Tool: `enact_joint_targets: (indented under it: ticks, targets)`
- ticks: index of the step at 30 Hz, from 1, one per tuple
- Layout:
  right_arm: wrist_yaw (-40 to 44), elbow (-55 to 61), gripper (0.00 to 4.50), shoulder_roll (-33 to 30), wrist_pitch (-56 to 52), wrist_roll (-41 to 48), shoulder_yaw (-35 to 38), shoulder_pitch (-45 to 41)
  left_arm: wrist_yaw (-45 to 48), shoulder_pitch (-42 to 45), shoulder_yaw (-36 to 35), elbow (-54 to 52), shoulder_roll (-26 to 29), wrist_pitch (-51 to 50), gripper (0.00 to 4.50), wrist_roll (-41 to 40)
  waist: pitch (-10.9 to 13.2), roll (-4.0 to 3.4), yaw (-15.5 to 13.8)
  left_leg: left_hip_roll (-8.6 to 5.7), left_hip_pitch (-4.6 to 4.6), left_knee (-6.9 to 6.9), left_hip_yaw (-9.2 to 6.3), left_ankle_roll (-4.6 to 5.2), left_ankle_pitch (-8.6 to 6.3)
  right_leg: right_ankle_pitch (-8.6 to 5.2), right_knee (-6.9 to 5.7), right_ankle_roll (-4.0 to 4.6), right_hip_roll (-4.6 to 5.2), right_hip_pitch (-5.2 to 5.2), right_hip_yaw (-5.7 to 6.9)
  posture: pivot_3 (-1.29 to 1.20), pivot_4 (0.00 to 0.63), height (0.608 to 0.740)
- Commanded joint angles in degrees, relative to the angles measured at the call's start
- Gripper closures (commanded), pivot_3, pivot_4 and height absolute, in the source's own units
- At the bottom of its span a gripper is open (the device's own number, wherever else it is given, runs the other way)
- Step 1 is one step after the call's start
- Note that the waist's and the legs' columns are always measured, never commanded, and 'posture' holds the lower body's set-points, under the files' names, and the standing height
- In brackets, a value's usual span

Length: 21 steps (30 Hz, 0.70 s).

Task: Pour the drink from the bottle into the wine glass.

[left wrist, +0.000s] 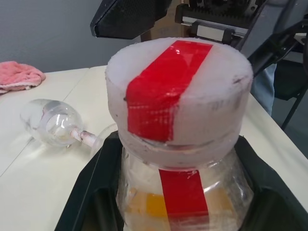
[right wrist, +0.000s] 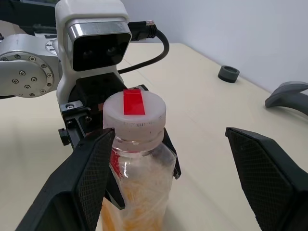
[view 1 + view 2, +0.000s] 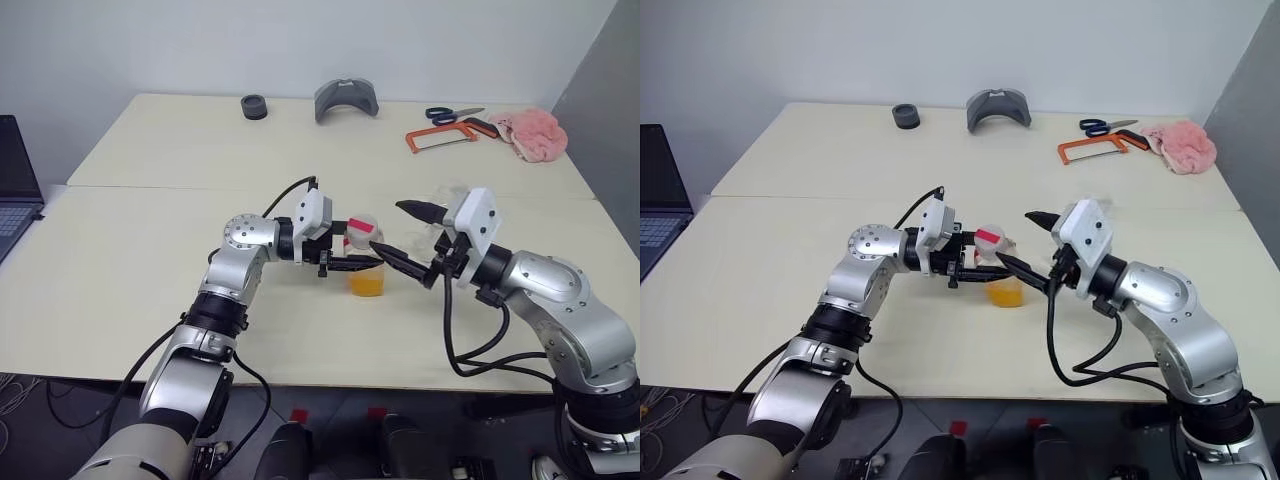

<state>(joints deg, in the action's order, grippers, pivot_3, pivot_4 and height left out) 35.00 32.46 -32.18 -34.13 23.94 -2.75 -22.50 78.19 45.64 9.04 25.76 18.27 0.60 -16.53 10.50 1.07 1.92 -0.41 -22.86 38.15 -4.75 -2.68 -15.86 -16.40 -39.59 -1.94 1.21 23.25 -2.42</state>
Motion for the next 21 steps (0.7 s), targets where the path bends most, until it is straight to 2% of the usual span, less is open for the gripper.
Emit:
enact_joint_targets:
  ticks: [1,21]
  targets:
    - [-0.08,1.50,0.57,-0.41,0.51,0.64,2.03,-0.02,0.15,0.48,-0.58,-1.69,0.09,1.03,2.34,-0.49,0.00,0.00,0.00,0.00,0.00,0.00,0.00,0.00,0.00,0.00,0.00,0.00,0.00,0.00,0.00,0.00,0.150,0.740]
    - [0.19,0.95,0.57,-0.74,0.78,0.46,2.26,0.09,0.14,0.42,-0.59,-1.79,0.20,0.98,2.34,-0.46,0.00,0.00,0.00,0.00,0.00,0.00,0.02,0.00,0.00,0.00,0.00,0.00,0.00,0.00,0.00,0.00,0.150,0.740]
